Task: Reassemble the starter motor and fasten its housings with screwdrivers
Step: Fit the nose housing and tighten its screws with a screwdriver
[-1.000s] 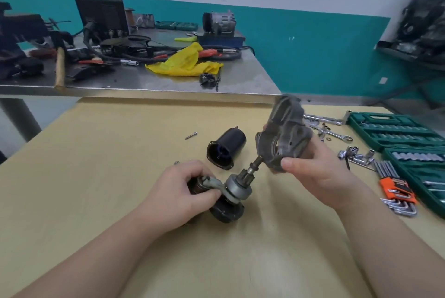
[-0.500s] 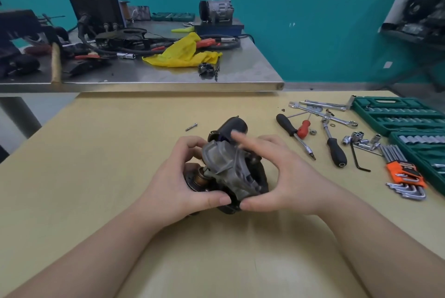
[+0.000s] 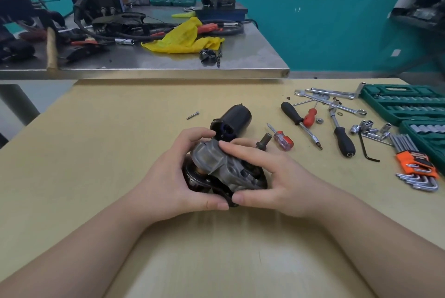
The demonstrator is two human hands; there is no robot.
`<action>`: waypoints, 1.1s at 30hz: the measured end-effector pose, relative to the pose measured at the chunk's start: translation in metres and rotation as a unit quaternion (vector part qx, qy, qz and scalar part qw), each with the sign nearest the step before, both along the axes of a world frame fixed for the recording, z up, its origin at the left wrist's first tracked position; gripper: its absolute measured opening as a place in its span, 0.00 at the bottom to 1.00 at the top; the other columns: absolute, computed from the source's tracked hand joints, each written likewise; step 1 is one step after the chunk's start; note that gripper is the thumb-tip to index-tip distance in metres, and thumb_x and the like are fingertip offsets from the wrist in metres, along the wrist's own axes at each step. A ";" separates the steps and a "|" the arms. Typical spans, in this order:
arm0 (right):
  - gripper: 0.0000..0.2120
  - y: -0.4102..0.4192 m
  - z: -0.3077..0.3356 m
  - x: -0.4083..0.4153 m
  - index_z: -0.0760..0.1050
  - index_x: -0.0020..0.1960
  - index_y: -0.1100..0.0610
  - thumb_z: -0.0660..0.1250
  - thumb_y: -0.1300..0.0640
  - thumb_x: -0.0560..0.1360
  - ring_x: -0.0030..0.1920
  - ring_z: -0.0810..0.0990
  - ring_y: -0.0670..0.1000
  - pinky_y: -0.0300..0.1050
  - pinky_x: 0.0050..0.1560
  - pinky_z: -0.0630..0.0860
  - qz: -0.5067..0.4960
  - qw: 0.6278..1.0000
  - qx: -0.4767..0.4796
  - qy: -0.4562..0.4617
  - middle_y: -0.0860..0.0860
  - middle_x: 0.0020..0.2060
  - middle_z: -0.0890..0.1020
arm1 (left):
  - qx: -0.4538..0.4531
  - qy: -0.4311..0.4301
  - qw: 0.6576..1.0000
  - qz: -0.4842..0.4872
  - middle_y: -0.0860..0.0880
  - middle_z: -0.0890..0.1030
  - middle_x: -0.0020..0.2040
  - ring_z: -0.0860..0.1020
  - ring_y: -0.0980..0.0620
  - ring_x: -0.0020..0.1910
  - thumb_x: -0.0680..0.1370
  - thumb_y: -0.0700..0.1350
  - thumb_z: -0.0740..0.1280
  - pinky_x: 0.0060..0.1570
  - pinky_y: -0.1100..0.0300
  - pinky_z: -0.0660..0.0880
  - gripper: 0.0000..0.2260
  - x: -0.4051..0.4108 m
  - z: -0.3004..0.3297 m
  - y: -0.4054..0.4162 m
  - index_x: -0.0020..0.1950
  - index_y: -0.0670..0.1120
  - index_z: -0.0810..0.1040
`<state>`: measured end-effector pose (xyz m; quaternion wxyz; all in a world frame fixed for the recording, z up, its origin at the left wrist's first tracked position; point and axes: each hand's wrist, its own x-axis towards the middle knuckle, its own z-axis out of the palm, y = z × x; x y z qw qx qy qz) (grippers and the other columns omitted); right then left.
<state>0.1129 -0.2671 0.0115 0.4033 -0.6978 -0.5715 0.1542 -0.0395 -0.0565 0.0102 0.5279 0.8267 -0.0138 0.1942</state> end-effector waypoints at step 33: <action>0.18 0.001 0.023 -0.026 0.80 0.69 0.54 0.65 0.52 0.81 0.65 0.83 0.51 0.44 0.59 0.82 -0.016 0.952 0.200 0.231 0.52 0.65 0.83 | -0.322 -0.061 0.945 -0.011 0.50 0.87 0.54 0.86 0.48 0.49 0.63 0.41 0.80 0.43 0.57 0.83 0.34 -0.010 0.009 -0.019 0.67 0.61 0.80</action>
